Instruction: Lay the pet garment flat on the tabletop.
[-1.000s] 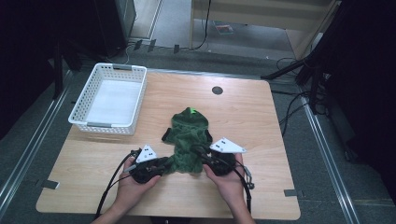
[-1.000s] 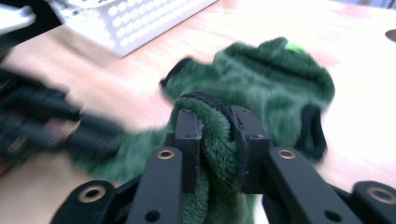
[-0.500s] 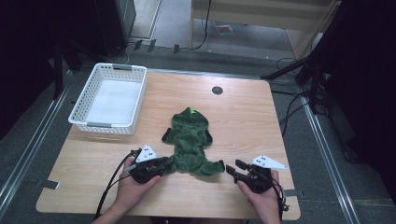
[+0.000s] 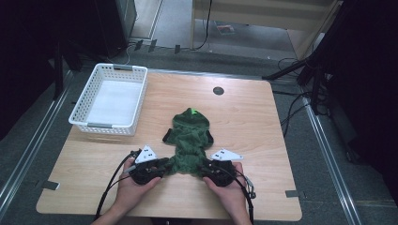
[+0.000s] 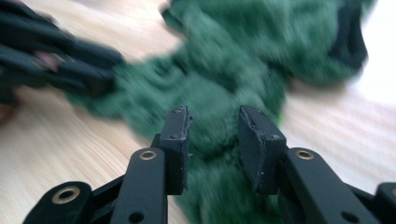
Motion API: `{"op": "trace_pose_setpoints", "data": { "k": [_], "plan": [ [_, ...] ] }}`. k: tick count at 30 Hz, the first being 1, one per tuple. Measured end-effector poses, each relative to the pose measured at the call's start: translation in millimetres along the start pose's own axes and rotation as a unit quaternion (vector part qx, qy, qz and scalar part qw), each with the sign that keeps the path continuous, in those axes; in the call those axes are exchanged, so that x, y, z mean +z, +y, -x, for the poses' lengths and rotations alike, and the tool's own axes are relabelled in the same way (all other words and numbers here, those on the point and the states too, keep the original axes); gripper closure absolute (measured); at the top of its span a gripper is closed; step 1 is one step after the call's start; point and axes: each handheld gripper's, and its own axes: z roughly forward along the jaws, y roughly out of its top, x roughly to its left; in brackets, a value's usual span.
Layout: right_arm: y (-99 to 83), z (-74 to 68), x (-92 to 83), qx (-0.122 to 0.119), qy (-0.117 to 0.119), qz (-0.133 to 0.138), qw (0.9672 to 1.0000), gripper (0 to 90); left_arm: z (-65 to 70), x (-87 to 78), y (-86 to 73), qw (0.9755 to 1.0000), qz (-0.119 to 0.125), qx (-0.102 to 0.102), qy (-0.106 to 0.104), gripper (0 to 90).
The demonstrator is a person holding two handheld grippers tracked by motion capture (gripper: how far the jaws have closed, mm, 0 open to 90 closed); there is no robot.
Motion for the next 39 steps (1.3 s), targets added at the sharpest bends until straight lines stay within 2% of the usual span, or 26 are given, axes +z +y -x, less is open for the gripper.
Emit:
{"op": "trace_pose_setpoints", "data": {
  "k": [3, 6, 7, 8, 11, 13, 14, 16, 18, 19, 20, 21, 22, 24, 26, 27, 31, 35, 39],
  "plan": [
    [-10.7, 13.4, -3.3, 0.021, -0.020, -0.008, 0.9995, 63.4, -0.1, 0.1, 0.2, 1.0000, -0.002, -0.001, 0.000, 68.0],
    [-8.5, 21.3, -9.8, 0.047, -0.004, 0.010, 0.9989, 57.3, 0.2, 0.2, 0.2, 1.0000, -0.002, 0.000, 0.001, 67.4],
    [-5.4, 22.3, -10.8, 0.045, -0.004, 0.018, 0.9988, 57.2, 0.3, 0.3, 0.2, 1.0000, -0.001, 0.000, 0.000, 67.1],
    [0.6, 23.1, -11.7, 0.044, -0.002, 0.027, 0.9987, 57.6, 0.5, 0.4, 0.3, 1.0000, -0.001, 0.000, 0.000, 66.7],
    [24.3, 25.0, -11.5, 0.033, -0.017, 0.051, 0.9980, 61.5, 0.8, 0.3, 0.2, 1.0000, -0.001, 0.002, -0.001, 66.2],
    [40.7, 31.5, -5.0, 0.036, -0.027, 0.058, 0.9973, 61.2, 0.8, 0.3, 0.2, 1.0000, -0.001, 0.002, -0.001, 66.1],
    [47.4, 36.3, 1.1, 0.044, -0.033, 0.055, 0.9970, 59.8, 0.7, 0.2, 0.2, 1.0000, -0.001, 0.002, -0.003, 66.1],
    [58.1, 46.8, 18.2, 0.058, -0.048, 0.032, 0.9966, 51.6, 0.5, 0.1, 0.1, 1.0000, 0.000, 0.001, -0.004, 66.0],
    [62.5, 50.4, 34.0, 0.043, -0.068, 0.007, 0.9967, 46.2, 0.3, 0.2, 0.1, 1.0000, 0.001, -0.001, -0.004, 66.0],
    [62.0, 51.0, 40.0, 0.042, -0.067, 0.006, 0.9968, 46.1, 0.0, 0.2, 0.1, 1.0000, 0.001, -0.001, -0.005, 66.0],
    [61.1, 51.5, 43.6, 0.046, -0.059, 0.005, 0.9972, 47.6, -0.1, 0.2, 0.1, 1.0000, 0.001, -0.001, -0.005, 66.0],
    [59.0, 51.7, 47.8, 0.048, -0.035, 0.003, 0.9982, 52.6, 0.2, 0.3, 0.1, 1.0000, 0.001, -0.002, -0.004, 66.1],
    [57.4, 50.1, 49.5, 0.042, -0.027, 0.000, 0.9987, 55.7, 0.1, 0.2, 0.1, 1.0000, 0.000, -0.001, -0.004, 66.1],
    [54.7, 46.0, 49.7, 0.014, -0.041, -0.001, 0.9991, 67.1, 0.2, 0.2, 0.1, 1.0000, 0.000, -0.001, -0.004, 66.2],
    [54.7, 47.2, 46.7, 0.019, -0.049, 0.001, 0.9986, 75.9, 0.2, 0.3, 0.1, 1.0000, 0.000, -0.001, -0.003, 66.2],
    [55.3, 49.2, 44.4, 0.025, -0.062, 0.001, 0.9977, 77.0, 0.3, 0.2, 0.1, 1.0000, 0.000, -0.001, -0.003, 66.3],
    [57.8, 60.9, 38.3, 0.037, -0.099, 0.002, 0.9944, 74.2, 0.3, 0.2, 0.3, 1.0000, -0.001, 0.000, -0.001, 66.2],
    [59.8, 65.1, 33.5, 0.039, -0.118, 0.000, 0.9923, 67.5, 0.0, 0.3, 0.3, 1.0000, -0.001, 0.000, -0.001, 66.2],
    [64.7, 61.7, 25.9, 0.047, -0.144, 0.033, 0.9879, 68.3, -0.3, 0.3, 0.4, 1.0000, -0.002, 0.000, -0.002, 66.1]
  ]
}}
